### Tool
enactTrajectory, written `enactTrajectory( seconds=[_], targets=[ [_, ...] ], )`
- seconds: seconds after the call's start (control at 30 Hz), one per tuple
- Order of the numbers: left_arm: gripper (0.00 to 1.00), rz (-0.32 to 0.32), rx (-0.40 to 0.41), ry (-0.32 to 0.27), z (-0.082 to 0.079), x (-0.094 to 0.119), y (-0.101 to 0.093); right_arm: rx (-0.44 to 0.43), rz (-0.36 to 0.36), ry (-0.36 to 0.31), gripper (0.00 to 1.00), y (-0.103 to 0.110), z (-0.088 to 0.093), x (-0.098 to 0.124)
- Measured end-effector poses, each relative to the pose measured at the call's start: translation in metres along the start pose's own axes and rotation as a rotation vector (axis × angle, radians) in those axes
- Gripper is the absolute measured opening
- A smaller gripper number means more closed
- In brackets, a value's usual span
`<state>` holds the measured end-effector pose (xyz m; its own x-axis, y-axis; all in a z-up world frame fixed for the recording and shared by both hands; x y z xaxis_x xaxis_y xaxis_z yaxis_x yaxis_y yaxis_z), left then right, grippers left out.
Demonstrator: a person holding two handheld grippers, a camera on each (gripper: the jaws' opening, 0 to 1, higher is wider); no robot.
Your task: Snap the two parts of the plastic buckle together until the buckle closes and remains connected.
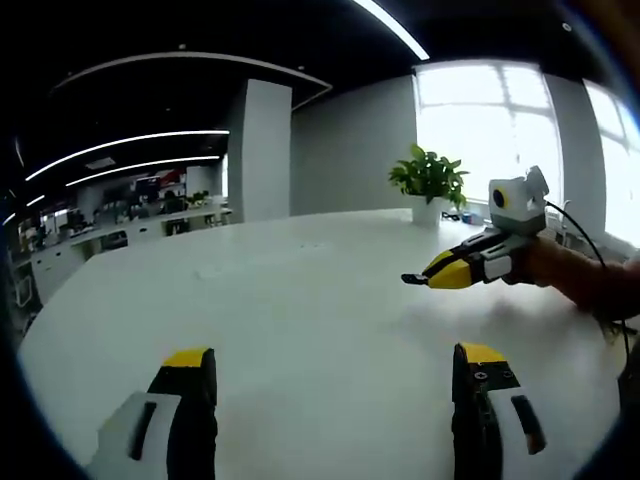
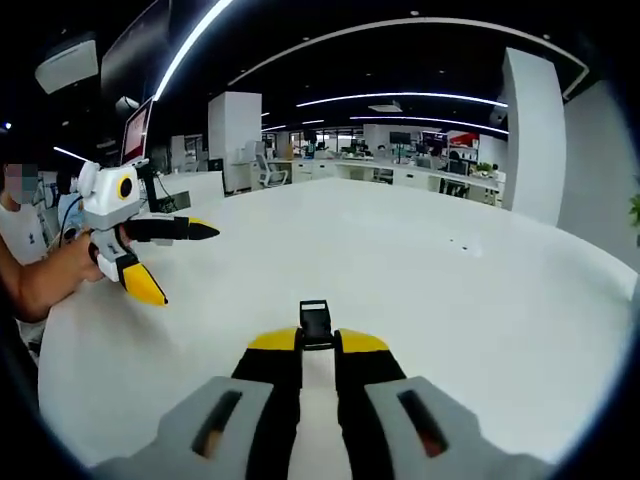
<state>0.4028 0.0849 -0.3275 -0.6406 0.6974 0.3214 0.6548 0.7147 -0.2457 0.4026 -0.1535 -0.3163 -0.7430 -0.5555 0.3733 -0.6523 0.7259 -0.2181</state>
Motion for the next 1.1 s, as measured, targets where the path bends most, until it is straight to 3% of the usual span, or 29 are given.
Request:
enactTrajectory(
  seconds=[1.1],
  targets=[
    [1.0, 0.006, -0.007, 0.009, 0.001, -0.004, 0.0, 0.004, 0.01, 0.003, 0.1, -0.011, -0.008, -0.019]
  ],
)
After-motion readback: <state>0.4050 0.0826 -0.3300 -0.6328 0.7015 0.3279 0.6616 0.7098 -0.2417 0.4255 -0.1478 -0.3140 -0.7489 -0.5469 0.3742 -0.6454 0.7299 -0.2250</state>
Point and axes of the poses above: the point that each gripper's makers call its tool centre point, and the gripper's own axes: x roughly backward along the fingers, y roughly to its left, z roughly out of its underside, the point moved 7 cm from there along x, roughly backward along the fingers, and after that the axes turned 11 degrees about x, right-handed, at the moved point
